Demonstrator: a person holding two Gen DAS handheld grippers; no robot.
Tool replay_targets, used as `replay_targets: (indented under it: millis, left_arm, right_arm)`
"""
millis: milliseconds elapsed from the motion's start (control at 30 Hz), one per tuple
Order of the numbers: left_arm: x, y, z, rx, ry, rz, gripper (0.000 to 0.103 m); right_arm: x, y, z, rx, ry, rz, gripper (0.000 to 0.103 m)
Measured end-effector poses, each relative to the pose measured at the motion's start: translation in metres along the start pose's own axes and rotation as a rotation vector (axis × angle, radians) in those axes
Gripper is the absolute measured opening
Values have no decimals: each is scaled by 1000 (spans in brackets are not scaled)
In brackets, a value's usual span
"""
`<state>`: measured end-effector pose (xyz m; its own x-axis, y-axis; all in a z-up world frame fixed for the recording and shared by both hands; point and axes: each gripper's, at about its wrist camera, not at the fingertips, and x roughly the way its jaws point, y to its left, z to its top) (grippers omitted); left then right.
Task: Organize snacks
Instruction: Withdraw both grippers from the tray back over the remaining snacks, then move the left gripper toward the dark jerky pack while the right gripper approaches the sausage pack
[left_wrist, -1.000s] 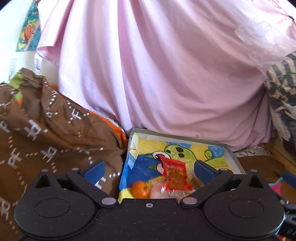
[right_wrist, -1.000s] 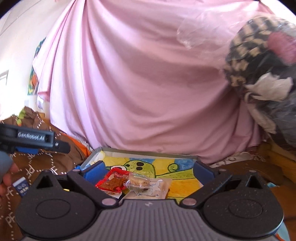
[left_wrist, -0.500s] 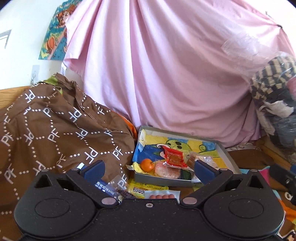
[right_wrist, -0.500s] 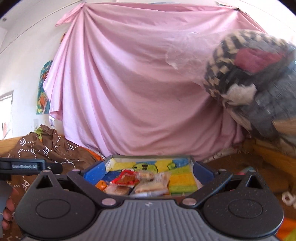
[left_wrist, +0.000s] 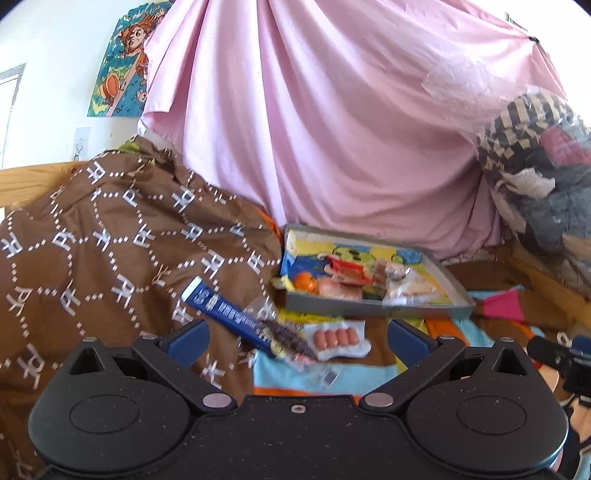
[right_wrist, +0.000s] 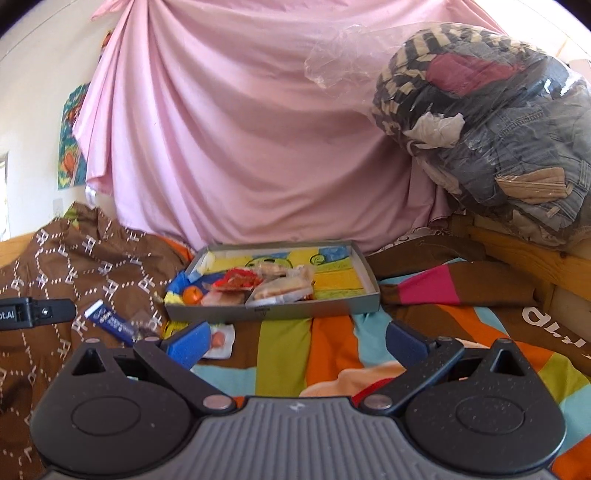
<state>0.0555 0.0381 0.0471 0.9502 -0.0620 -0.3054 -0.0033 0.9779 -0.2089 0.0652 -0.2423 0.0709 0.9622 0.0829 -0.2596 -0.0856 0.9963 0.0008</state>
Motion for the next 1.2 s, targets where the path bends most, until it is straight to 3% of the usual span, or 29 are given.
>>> replay_targets:
  millis: [433, 667, 1200]
  left_arm:
    - [23, 11, -27, 27, 265, 55, 102]
    - [36, 14, -32, 26, 354, 70, 102]
    - [59, 6, -40, 95, 377, 67, 102]
  right_arm:
    - [14, 32, -19, -59, 137, 26, 103]
    - [25, 32, -33, -37, 197, 28, 103]
    - [51, 41, -51, -40, 301, 77, 103]
